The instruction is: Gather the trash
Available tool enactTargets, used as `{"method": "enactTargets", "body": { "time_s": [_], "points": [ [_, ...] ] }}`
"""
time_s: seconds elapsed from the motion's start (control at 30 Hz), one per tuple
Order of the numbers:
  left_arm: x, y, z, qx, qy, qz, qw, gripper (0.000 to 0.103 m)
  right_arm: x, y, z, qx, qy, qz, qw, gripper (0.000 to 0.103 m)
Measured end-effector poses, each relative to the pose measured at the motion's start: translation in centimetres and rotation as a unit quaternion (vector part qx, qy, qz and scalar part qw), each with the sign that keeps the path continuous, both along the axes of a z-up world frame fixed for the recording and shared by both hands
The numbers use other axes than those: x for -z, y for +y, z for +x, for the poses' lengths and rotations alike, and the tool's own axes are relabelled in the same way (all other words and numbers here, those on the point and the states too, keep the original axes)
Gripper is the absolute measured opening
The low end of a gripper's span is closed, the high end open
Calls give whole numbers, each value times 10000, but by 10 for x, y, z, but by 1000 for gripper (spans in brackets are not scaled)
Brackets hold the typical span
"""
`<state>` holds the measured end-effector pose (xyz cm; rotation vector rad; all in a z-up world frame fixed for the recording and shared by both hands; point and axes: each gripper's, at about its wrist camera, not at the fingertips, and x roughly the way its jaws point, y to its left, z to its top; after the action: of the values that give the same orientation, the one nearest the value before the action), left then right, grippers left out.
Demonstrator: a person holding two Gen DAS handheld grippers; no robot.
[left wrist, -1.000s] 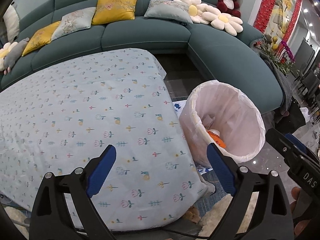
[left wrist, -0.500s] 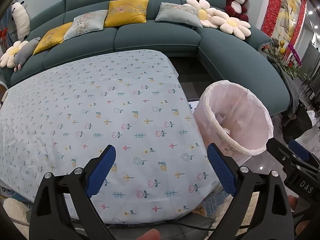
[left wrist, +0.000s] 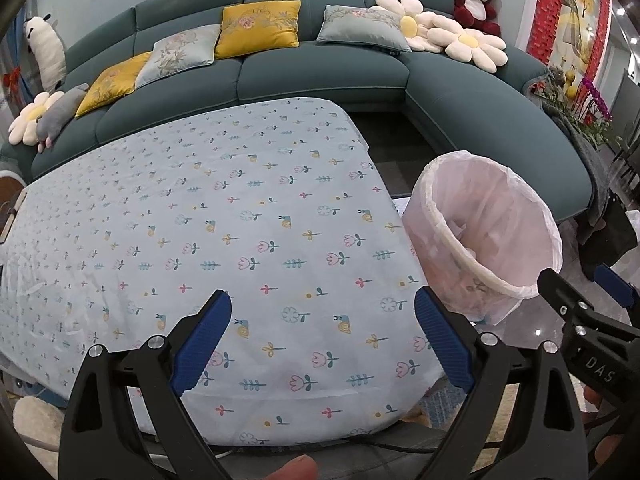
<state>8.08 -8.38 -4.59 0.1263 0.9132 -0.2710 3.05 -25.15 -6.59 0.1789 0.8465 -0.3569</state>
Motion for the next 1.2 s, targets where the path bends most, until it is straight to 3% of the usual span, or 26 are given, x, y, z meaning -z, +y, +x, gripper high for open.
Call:
{"method": "enactTargets", "body": {
  "time_s": [0.7,1.2],
  "points": [
    [6,-9,-3,31,-35,188,9998,89,6,7,1,-13,-25,-66,10000,96],
    [5,-11,-5,59,-18,109,9999,89,7,7,1,-39,-36,-75,10000,96]
  ]
}}
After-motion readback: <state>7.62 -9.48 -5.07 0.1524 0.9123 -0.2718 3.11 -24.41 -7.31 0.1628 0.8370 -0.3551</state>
